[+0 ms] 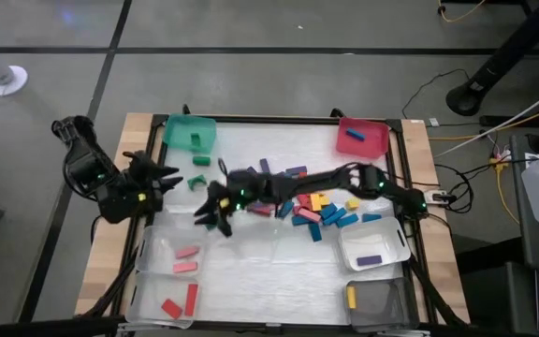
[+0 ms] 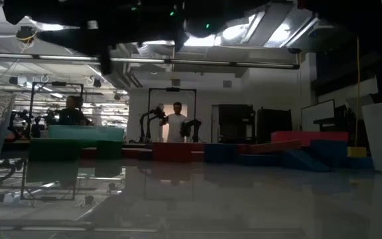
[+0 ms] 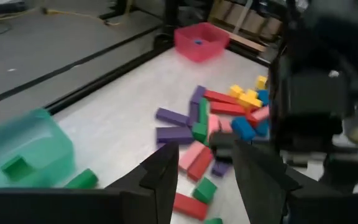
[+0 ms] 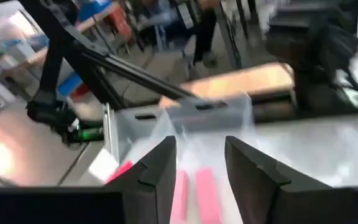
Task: Sort blocks
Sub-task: Put the green block into the green bin
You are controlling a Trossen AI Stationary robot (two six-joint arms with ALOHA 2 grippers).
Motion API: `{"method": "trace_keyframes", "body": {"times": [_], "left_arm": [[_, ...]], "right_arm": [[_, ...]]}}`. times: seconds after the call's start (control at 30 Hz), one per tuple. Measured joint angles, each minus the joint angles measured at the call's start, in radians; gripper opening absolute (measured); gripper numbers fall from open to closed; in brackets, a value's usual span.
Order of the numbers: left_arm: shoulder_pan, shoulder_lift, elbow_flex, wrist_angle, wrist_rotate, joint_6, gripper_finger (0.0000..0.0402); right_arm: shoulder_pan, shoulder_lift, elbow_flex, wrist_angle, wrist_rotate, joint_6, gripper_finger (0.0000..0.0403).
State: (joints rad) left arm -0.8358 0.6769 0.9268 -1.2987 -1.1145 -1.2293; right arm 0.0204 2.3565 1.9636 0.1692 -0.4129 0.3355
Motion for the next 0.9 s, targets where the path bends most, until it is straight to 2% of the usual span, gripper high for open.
{"method": "trace_keyframes", "body": {"times": [0.17,0.47,0.57,0.73,0.9], "left_arm": [[0.105,0.0,0.0,0.0,0.036,0.007,0.0138],[0.291,0.009,0.0,0.0,0.326,0.112,0.0138],[0.362,0.032,-0.004,0.0,0.389,0.165,0.0138],[0.492,0.091,-0.03,0.009,0.555,0.267,0.0138],[0.628,0.165,-0.068,0.024,0.659,0.432,0.0138]], "right_arm": [[-0.072,-0.113,-0.001,-0.24,-0.032,0.0,0.0138],[-0.167,-0.306,-0.001,-0.663,-0.012,-0.008,0.0138],[-0.18,-0.357,0.0,-0.785,0.038,-0.052,0.0138],[-0.18,-0.424,-0.001,-0.956,0.159,-0.095,0.0138],[-0.18,-0.478,-0.001,-1.078,0.288,-0.134,0.0138]]}}
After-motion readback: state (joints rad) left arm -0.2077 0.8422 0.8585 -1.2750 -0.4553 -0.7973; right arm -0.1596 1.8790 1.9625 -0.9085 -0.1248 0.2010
